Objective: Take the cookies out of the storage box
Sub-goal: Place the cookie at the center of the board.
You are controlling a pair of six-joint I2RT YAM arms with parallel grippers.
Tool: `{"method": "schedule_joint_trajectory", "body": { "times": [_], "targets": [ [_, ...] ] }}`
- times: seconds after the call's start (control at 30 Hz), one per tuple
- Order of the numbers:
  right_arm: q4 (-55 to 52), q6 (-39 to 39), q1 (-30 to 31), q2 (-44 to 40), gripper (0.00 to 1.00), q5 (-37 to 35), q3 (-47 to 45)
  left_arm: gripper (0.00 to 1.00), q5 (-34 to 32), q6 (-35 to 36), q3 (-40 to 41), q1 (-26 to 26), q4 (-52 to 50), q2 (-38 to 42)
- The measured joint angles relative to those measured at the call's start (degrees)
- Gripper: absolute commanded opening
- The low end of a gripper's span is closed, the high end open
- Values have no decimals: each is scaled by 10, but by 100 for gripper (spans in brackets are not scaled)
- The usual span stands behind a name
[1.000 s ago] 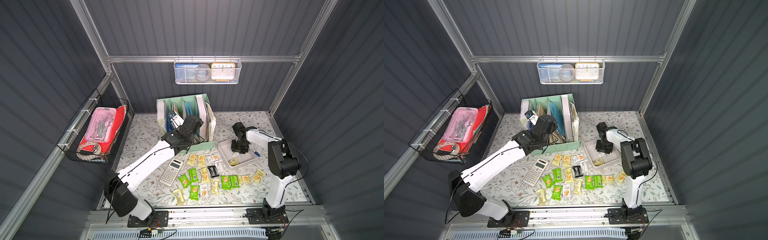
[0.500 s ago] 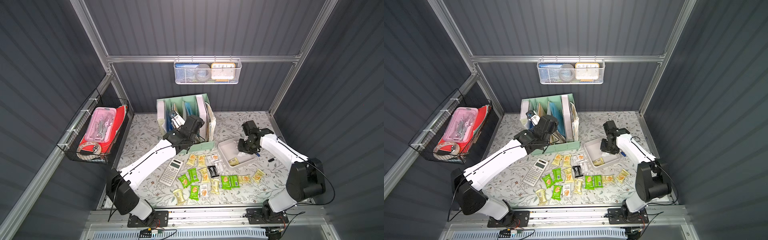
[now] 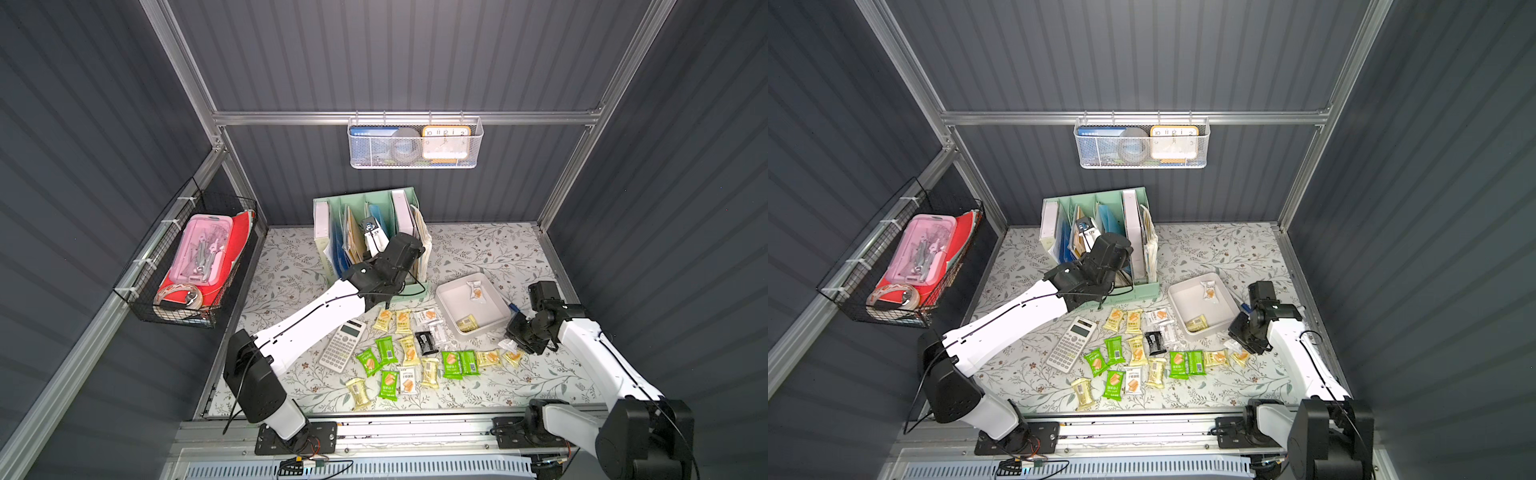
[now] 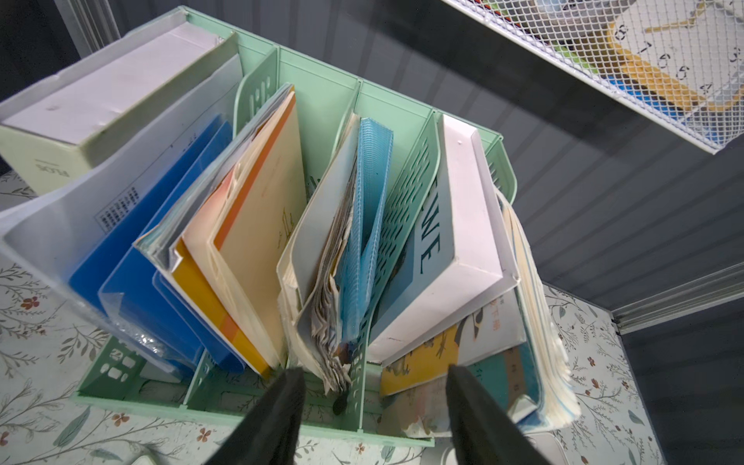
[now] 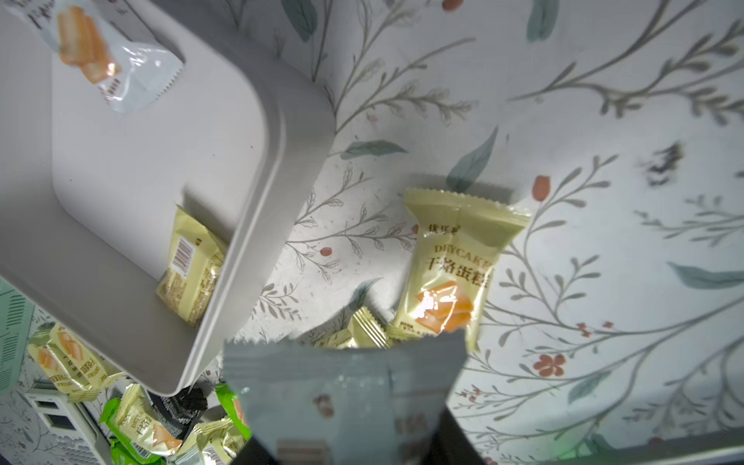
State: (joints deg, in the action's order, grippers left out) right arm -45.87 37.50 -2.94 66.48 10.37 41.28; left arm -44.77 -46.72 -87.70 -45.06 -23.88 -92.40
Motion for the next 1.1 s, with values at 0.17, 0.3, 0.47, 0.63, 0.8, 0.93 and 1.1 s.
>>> {"method": "schedule_joint_trajectory", "body": {
  "times": [0.17,0.3,0.47,0.63,0.8,0.93,1.1],
  "targets": [
    [69,52,-17,44,38,50,-40,60,5,23,-8,0,11,-7],
    [117,73,-45,76,38,71,-59,59,16,40,-22,0,19,-14],
    [156,80,-80,103,48,87,-60,59,42,71,-41,-4,32,-35],
    [168,79,-93,112,56,104,-56,59,80,121,-63,-21,44,-83],
    [150,78,-106,73,57,103,-56,59,131,194,-100,-49,44,-140],
    [113,73,-110,-16,58,85,-55,61,211,261,-124,-61,42,-173],
    [48,49,-110,-90,58,33,-17,67,304,324,-178,-63,3,-222]
  ]
}}
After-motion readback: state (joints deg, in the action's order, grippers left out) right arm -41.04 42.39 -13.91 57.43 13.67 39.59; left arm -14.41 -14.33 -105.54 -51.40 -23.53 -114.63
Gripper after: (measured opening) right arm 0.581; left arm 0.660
